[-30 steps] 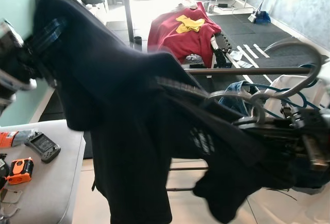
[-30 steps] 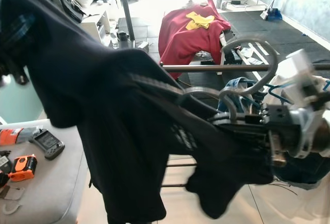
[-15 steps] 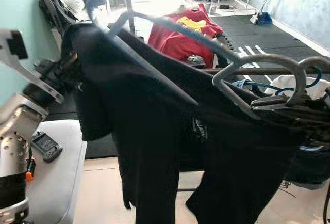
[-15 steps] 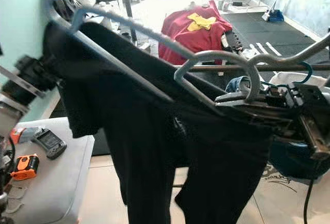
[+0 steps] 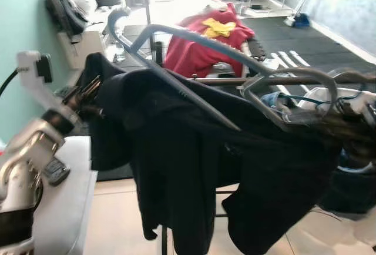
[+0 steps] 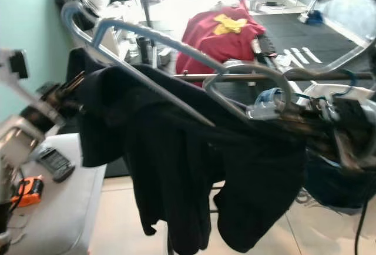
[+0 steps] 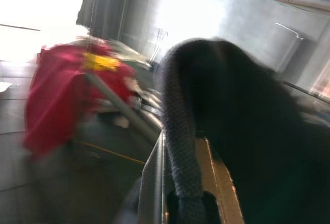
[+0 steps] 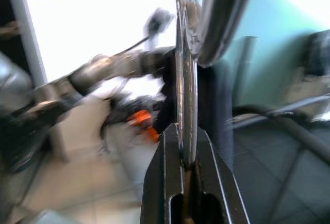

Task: Hang hanger

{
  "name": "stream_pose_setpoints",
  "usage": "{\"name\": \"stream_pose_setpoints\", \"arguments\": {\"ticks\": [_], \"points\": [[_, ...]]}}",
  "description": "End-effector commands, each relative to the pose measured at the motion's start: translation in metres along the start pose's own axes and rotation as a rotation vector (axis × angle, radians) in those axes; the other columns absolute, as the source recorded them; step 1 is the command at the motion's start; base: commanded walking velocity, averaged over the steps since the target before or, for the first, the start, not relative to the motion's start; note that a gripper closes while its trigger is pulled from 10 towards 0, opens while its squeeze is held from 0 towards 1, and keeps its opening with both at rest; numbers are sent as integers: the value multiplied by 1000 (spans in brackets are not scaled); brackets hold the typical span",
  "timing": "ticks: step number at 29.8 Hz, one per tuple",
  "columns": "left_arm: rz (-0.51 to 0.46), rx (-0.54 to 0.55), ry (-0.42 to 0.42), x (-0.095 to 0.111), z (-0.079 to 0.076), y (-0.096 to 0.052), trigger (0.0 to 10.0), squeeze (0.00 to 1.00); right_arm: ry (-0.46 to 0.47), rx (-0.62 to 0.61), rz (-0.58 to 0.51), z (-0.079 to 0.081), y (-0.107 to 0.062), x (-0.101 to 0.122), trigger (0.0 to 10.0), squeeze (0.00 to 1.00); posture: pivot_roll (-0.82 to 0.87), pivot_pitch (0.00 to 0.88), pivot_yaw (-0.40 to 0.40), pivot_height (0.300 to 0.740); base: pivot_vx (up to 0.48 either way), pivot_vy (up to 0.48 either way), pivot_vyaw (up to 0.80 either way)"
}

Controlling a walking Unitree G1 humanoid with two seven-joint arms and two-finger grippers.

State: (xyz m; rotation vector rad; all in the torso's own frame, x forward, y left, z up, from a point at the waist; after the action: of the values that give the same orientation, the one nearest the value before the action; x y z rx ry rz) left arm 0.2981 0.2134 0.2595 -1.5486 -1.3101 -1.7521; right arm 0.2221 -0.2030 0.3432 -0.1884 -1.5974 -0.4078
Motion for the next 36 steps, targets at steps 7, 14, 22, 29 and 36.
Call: {"name": "stream_pose_setpoints", "arguments": {"ticks": [7, 14, 22, 29, 36], "points": [[-182, -660, -258, 8, -137, -6, 0, 0, 257, -144, -421, -29, 52, -5, 0, 0, -196, 39, 46, 736, 0, 0, 0], [-265, -768, -378, 17, -168, -4, 0, 0, 453, -107, -539, -30, 79, -24, 0, 0, -194, 37, 43, 736, 0, 0, 0], [-312, -672, -380, 23, -148, -4, 0, 0, 536, 167, -491, 3, 110, -37, 0, 0, -179, 40, 42, 736, 0, 0, 0], [-373, -222, -352, 21, -79, 4, 0, 0, 562, 44, -593, -6, 115, -26, 0, 0, -183, 41, 49, 736, 0, 0, 0], [-40, -523, -404, -30, -108, -47, 0, 0, 633, -42, -852, -38, 87, 6, 0, 0, -181, 44, 53, 736, 0, 0, 0]]}}
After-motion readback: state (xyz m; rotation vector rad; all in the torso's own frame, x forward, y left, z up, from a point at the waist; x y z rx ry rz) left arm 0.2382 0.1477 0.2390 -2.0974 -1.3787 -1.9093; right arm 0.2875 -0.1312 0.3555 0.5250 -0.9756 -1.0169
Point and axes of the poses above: a point about 5 cm out from each wrist's last joint towards the gripper, its own y axis pointing out of the wrist towards the gripper, its own x axis along the axis of the wrist's last joint, z = x × y, the point moved 2 cm from there along y, pointing out of the wrist towards the gripper, and after that the axes turned 8 degrees about y, right-handed, at the moved point
